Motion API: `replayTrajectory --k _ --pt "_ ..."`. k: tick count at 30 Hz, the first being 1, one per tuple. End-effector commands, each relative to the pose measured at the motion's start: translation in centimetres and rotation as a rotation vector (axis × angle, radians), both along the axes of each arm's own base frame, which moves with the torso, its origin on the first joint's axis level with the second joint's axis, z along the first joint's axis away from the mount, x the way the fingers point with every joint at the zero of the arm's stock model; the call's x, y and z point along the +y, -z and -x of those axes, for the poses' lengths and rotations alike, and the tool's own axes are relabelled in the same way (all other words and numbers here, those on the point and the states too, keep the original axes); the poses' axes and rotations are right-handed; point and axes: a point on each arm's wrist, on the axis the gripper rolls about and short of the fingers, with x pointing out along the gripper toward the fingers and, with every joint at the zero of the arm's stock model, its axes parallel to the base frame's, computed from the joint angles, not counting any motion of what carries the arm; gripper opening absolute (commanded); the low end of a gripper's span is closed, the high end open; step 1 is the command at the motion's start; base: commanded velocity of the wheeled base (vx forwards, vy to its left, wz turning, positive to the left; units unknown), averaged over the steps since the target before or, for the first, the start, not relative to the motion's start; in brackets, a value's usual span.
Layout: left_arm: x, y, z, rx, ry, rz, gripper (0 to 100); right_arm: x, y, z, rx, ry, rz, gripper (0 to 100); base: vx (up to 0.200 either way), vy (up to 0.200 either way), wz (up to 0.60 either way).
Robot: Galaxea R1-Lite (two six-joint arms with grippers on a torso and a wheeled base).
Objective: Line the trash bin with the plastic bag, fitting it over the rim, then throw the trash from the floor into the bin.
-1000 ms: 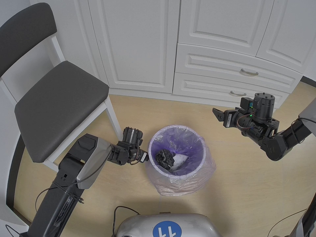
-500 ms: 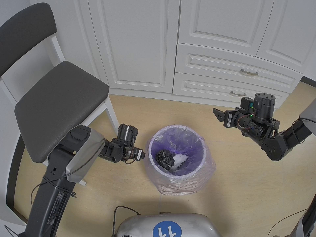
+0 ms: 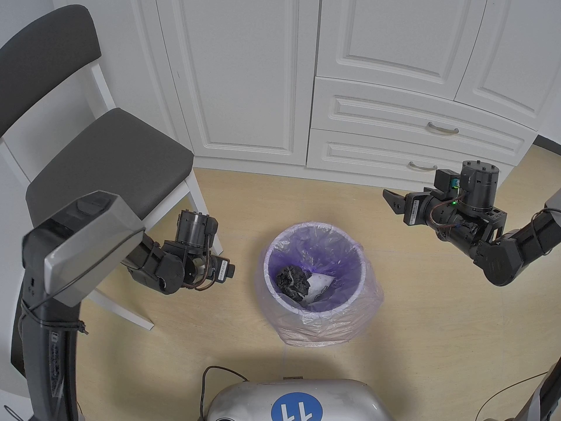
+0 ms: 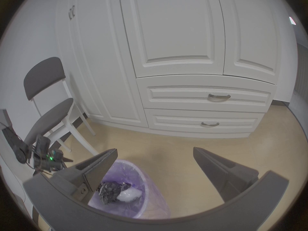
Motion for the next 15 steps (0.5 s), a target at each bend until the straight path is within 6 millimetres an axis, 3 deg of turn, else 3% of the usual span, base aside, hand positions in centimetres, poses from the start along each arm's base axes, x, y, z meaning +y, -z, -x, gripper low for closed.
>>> replayTrajectory --k 1,4,6,10,11,15 --pt "-1.1 -6.8 4.6 -0.126 0.058 0.049 100 -0.7 -2.1 2.4 0.001 -0.006 0.038 100 0.000 0.000 0.00" --pt "-1.3 -8.1 6.2 -0.147 0.079 0.064 100 -0.9 -2.5 3.0 0.002 -0.007 0.041 100 0.000 0.000 0.00" --pt "-1.5 -9.9 9.1 -0.180 0.109 0.096 100 -1.2 -2.7 3.9 -0.003 -0.010 0.064 100 0.000 0.000 0.00" --pt "-1.1 -12.4 12.7 -0.259 0.132 0.174 100 -1.8 -3.1 5.2 -0.024 0.001 0.124 100 0.000 0.000 0.00" --pt "-1.1 -12.5 12.8 -0.263 0.133 0.176 100 -1.8 -3.2 5.3 -0.025 0.003 0.124 100 0.000 0.000 0.00" --pt "0.7 -15.8 15.3 -0.360 0.114 0.269 100 -3.2 -3.9 7.2 -0.048 0.028 0.111 100 0.000 0.000 0.00"
